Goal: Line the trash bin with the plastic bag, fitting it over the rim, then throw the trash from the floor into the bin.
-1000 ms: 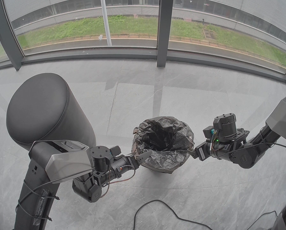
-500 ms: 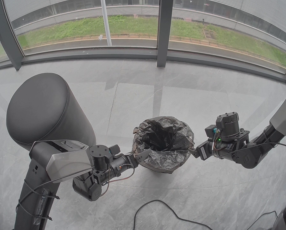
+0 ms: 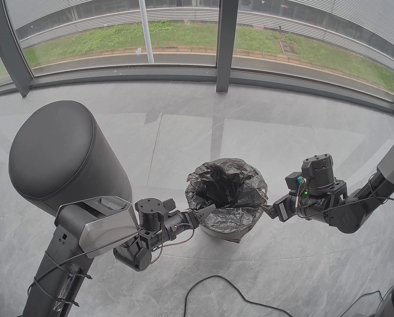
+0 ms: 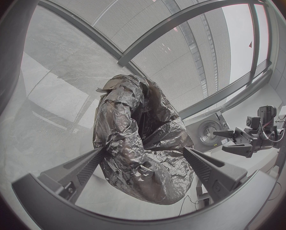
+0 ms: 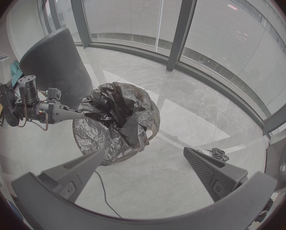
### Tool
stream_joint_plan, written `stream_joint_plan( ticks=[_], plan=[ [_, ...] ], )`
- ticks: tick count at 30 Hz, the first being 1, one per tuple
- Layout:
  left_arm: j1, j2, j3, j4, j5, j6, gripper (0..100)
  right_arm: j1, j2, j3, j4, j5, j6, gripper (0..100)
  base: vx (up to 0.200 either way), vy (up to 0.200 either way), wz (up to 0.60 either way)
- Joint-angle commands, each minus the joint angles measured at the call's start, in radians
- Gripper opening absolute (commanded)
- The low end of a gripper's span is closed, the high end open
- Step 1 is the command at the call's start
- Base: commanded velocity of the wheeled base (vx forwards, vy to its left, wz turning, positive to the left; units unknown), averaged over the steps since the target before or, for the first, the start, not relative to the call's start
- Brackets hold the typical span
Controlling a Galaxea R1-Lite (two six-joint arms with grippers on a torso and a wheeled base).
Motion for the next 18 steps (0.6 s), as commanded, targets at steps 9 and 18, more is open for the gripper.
stream_joint_plan(
  ticks=[9,18],
  plan=[
    [0.010,-0.139,0.151,-0.060,-0.012,0.000,100,-0.032,-0.023,0.044,-0.012,0.006,-0.002,100,0.000,0.000,0.00],
    [-0.002,-0.214,0.376,-0.145,-0.029,0.007,100,-0.150,0.015,0.060,-0.010,0.006,-0.006,100,0.000,0.000,0.00]
  ],
)
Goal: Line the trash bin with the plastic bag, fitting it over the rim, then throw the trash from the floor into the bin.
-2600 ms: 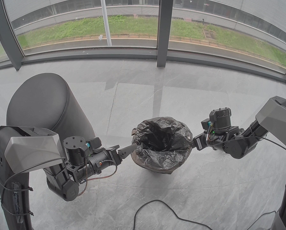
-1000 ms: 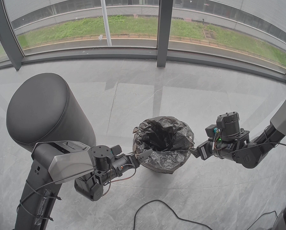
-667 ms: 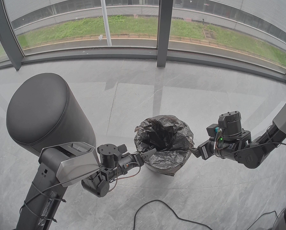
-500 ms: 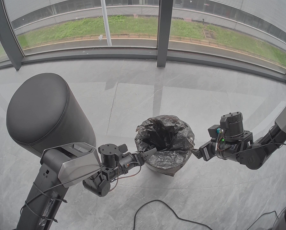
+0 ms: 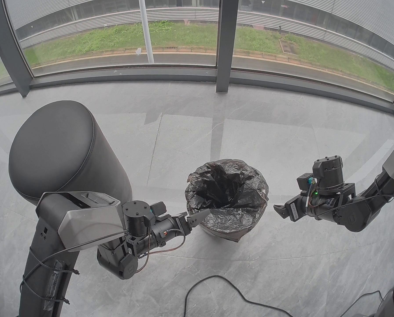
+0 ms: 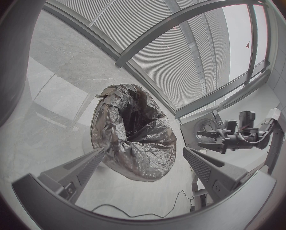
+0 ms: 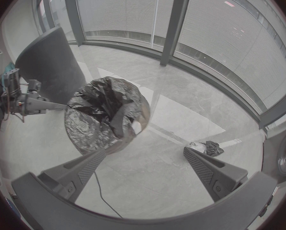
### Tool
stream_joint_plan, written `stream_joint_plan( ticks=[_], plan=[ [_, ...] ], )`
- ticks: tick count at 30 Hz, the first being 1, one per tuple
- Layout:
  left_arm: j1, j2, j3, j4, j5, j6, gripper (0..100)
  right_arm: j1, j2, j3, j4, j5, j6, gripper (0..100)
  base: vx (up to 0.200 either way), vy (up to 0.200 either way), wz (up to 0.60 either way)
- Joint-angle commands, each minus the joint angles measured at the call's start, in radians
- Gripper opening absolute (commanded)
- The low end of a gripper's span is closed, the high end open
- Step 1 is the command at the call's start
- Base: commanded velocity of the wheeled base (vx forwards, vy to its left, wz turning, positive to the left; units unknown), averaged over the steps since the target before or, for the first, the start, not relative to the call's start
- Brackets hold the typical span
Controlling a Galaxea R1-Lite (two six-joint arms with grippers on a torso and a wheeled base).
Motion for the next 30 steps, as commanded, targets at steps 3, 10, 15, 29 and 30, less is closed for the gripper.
stream_joint_plan(
  ticks=[3,10,15,29,30],
  plan=[
    [-0.003,-0.093,0.129,-0.022,-0.005,0.002,100,-0.128,0.051,0.005,0.001,0.000,-0.005,100,0.000,0.000,0.00],
    [0.020,-0.210,0.104,-0.022,0.012,-0.033,100,-0.337,0.169,-0.125,0.025,0.058,-0.132,100,0.000,0.000,0.00],
    [0.015,-0.306,0.098,-0.022,0.078,-0.111,100,-0.432,0.269,-0.263,0.062,0.071,-0.238,100,0.000,0.000,0.00],
    [0.015,-0.420,0.224,-0.021,0.010,-0.137,100,-0.547,0.465,-0.555,0.171,0.069,-0.441,100,0.114,0.000,0.00],
    [0.012,-0.420,0.224,-0.021,0.009,-0.134,100,-0.548,0.476,-0.566,0.172,0.069,-0.441,100,0.200,0.000,0.00]
  ],
)
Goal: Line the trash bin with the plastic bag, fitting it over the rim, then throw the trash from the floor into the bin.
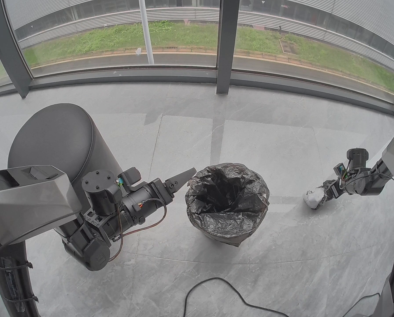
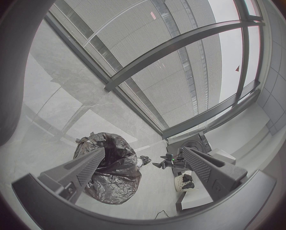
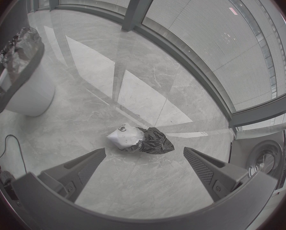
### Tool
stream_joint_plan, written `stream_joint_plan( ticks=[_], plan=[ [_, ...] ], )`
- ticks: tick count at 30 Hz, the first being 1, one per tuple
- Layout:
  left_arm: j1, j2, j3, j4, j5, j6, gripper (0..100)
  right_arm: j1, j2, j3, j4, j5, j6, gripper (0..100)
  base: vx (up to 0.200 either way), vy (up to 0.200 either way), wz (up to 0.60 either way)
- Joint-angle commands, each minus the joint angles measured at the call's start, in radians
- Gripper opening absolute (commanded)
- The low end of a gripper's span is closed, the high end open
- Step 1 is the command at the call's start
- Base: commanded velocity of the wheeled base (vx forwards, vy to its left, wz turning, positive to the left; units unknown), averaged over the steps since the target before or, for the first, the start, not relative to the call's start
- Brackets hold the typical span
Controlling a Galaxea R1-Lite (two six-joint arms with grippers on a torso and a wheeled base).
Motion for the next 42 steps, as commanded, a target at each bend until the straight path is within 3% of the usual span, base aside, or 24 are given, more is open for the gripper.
stream_joint_plan(
  ticks=[1,6,15,26,32,42],
  plan=[
    [-0.004,-0.044,0.031,0.000,-0.015,0.008,100,-0.019,0.091,-0.061,0.012,-0.001,-0.009,100,0.200,0.000,0.00],
    [-0.022,-0.047,0.025,-0.002,-0.003,0.010,100,-0.031,0.117,-0.078,0.016,-0.006,-0.007,100,0.200,0.000,0.00],
    [-0.059,-0.076,0.094,-0.002,0.043,0.010,100,-0.089,0.200,-0.165,0.018,-0.026,-0.006,100,0.000,0.000,0.00],
    [-0.124,-0.065,0.103,-0.002,0.056,0.010,100,-0.121,0.262,-0.251,0.064,-0.013,-0.002,100,0.000,-0.200,0.00],
    [-0.128,-0.054,0.075,-0.002,0.068,0.011,100,-0.126,0.335,-0.413,0.099,0.060,0.001,100,0.000,-0.033,0.00],
    [-0.145,-0.021,0.078,-0.002,0.091,0.013,100,-0.069,0.427,-0.575,0.214,0.085,0.004,100,0.000,0.000,0.00]
  ],
)
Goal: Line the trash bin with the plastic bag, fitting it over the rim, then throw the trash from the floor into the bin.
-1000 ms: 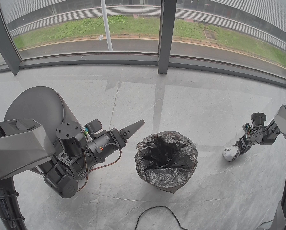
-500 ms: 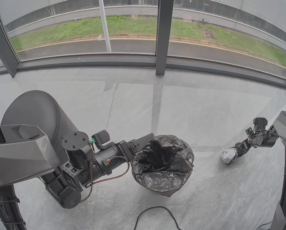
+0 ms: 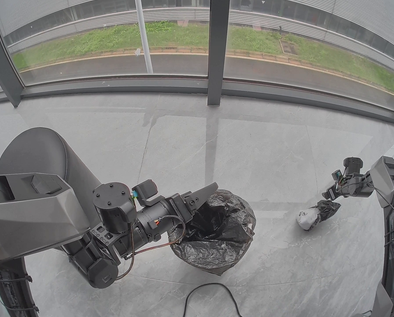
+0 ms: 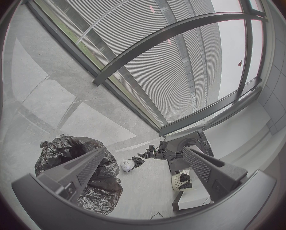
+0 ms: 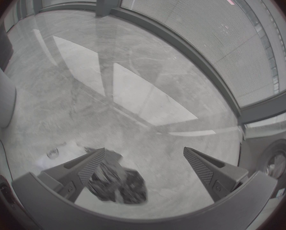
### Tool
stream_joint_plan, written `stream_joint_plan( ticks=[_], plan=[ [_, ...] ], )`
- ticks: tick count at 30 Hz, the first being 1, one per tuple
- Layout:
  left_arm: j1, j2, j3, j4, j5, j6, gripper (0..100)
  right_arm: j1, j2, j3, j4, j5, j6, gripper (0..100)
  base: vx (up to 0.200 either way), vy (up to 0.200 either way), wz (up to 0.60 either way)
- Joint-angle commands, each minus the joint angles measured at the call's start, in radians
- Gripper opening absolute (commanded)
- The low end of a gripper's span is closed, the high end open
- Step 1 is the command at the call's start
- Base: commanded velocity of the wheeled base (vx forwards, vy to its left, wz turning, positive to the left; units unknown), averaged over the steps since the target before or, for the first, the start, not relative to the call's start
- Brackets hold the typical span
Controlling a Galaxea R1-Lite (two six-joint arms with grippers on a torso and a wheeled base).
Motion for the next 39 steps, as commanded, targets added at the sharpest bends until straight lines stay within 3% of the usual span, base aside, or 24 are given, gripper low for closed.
stream_joint_plan(
  ticks=[1,12,19,27,39],
  plan=[
    [-0.005,0.029,0.000,0.000,0.003,0.000,100,0.035,0.076,-0.092,0.061,0.014,0.001,100,0.000,0.000,0.00],
    [-0.001,0.040,0.011,0.000,0.046,-0.002,100,0.052,0.186,-0.245,0.097,0.013,0.014,100,0.000,0.000,0.00],
    [0.000,0.040,0.024,0.000,0.061,-0.002,100,0.046,0.233,-0.245,0.158,0.005,0.020,100,0.000,0.000,0.00],
    [0.003,0.054,0.032,-0.002,0.077,-0.002,100,0.060,0.311,-0.245,0.242,-0.001,0.096,100,0.000,0.000,0.00],
    [0.003,0.084,0.028,-0.003,0.077,-0.002,100,0.066,0.364,-0.245,0.307,0.004,0.084,100,0.000,0.000,0.00]
  ],
)
